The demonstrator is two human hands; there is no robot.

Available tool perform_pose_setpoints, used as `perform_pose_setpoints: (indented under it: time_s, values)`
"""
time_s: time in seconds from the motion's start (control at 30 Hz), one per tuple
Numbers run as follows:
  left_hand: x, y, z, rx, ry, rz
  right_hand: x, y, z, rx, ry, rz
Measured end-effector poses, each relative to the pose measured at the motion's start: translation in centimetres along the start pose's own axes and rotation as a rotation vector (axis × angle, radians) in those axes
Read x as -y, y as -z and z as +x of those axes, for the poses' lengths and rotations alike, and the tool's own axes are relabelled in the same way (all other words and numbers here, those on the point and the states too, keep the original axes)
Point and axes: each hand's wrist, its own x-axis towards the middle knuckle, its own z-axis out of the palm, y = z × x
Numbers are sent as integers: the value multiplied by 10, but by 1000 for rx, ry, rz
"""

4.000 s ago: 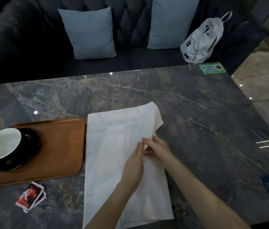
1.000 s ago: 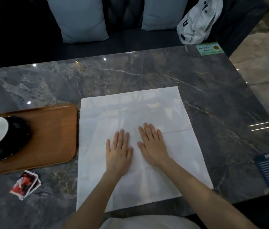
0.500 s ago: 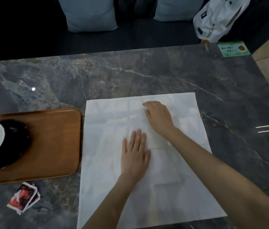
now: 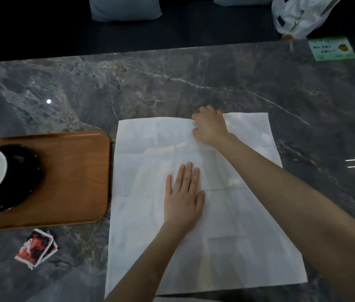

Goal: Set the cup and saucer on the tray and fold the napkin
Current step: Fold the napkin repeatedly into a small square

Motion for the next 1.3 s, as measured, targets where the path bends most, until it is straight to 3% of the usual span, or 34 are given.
perform_pose_setpoints:
  time_s: [0.13, 0.23, 0.4, 0.57, 0.63, 0.9, 1.1, 1.3]
  values:
    - [-1, 4, 0, 29, -5, 79, 5, 3, -28, -67, 92, 56]
    - [-1, 16, 4, 21, -6, -5, 7, -2, -54, -163, 164, 119]
    - [-1, 50, 7, -437, 8, -62, 6, -10, -97, -424, 332, 94]
    - [13, 67, 3, -478, -149, 179, 8, -15, -143, -558, 435, 97]
    - [22, 68, -3, -486, -199, 223, 10, -22, -159, -543, 444, 69]
    - [46, 81, -59, -255, -354, 136, 1, -53, -224, -368, 409, -70]
    - [73, 80, -116, -263, -441, 172, -4, -74, -262, -330, 493, -73]
    - [102, 72, -158, -311, -405, 100, 8, -87, -279, -352, 548, -81]
